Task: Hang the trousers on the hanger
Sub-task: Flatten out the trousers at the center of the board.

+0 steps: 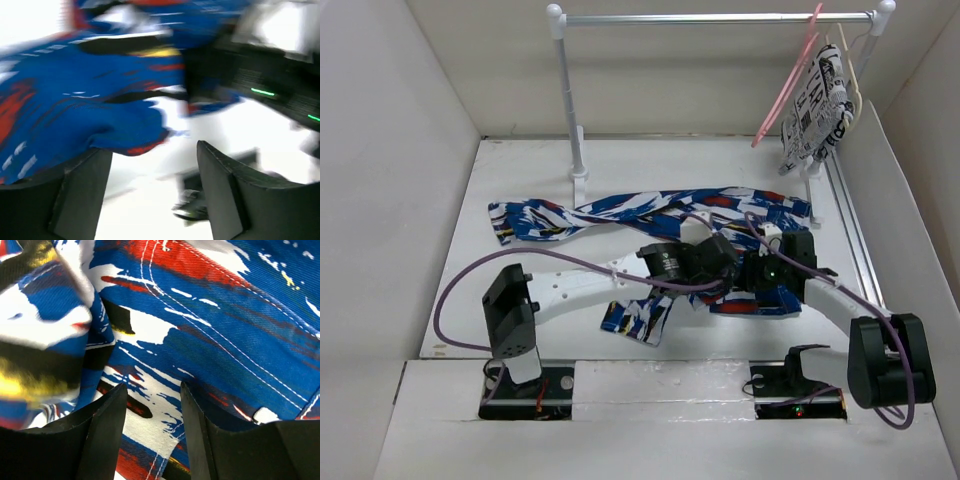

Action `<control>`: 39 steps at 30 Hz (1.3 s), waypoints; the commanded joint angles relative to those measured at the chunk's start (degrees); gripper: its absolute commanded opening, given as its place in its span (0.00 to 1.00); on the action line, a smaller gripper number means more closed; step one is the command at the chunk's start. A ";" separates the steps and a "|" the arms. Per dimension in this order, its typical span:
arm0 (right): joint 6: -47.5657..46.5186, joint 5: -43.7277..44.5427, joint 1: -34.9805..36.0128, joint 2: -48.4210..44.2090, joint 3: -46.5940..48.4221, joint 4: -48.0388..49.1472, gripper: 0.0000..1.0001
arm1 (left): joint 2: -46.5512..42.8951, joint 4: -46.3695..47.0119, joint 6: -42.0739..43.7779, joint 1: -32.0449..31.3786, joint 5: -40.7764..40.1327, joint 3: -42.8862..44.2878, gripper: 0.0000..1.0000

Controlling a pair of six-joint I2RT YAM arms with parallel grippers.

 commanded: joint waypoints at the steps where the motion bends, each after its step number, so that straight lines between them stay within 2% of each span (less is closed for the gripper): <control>1: -3.01 3.88 -1.44 -0.72 1.29 -2.57 0.53 | -6.47 -0.95 3.23 5.50 4.56 -4.40 0.66; 4: -3.53 4.05 -1.44 -1.25 1.82 -3.54 0.53 | -12.70 -2.96 2.00 7.01 2.04 -9.33 0.67; 6: -3.97 4.32 -1.44 -1.60 2.08 -3.98 0.53 | -19.09 -7.16 -1.24 7.01 -2.36 -13.37 0.67; 8: -4.59 4.49 -1.44 -1.86 2.34 -4.68 0.53 | -23.86 -10.25 -4.40 7.01 -3.86 -18.97 0.66; 9: -4.68 4.58 -1.44 -2.04 2.78 -5.03 0.53 | -28.76 -13.22 -8.85 7.01 -3.26 -21.27 0.63; 11: -5.38 5.37 -1.44 -2.74 3.48 -6.35 0.53 | -33.00 -15.52 -12.83 7.01 1.72 -28.63 0.57; 13: -5.73 5.99 -1.44 -4.84 4.63 -7.75 0.54 | -39.33 -15.36 -20.82 7.01 6.65 -34.10 0.47; 14: -5.82 6.34 -1.44 -5.46 5.15 -8.20 0.54 | -41.27 -14.23 -23.72 6.48 11.90 -40.39 0.43; 17: -6.35 6.78 -0.91 -7.57 7.26 -10.48 0.54 | -49.97 -7.03 -34.63 4.73 16.95 -52.09 0.40; 19: -6.96 6.78 -0.91 -9.06 8.49 -11.71 0.54 | -55.16 -6.57 -39.37 4.72 16.88 -55.56 0.45; 21: -7.31 6.69 -0.91 -10.03 9.02 -12.59 0.54 | -57.53 -5.44 -40.19 4.72 13.46 -58.38 0.99; 26: -8.37 5.03 -0.39 -12.40 8.50 -14.18 0.54 | -53.17 2.90 -40.20 5.25 11.08 -62.16 0.99; 30: -8.63 4.06 -0.39 -13.73 7.36 -14.61 0.54 | -39.48 2.75 -36.51 5.86 8.36 -57.26 0.99; 31: -8.89 4.05 -0.39 -14.08 7.27 -15.05 0.54 | -37.61 1.96 -36.23 5.86 7.83 -55.94 0.97; 32: -9.33 3.88 -0.39 -14.52 7.27 -15.66 0.54 | -34.81 0.74 -35.45 5.86 7.30 -52.97 0.35; 33: -9.34 3.88 -0.39 -14.87 7.35 -15.93 0.54 | -34.00 0.72 -35.09 5.86 7.29 -52.94 0.34; 34: -9.51 3.96 -0.39 -15.13 7.44 -16.11 0.54 | -33.29 0.38 -35.00 6.38 7.47 -52.50 0.22; 35: -9.51 3.79 -0.39 -15.48 7.53 -16.20 0.54 | -32.77 0.72 -34.39 7.26 8.43 -52.50 0.20; 39: -9.86 2.47 -0.39 -16.54 7.71 -16.02 0.54 | -30.31 1.87 -33.60 7.79 9.66 -54.25 0.26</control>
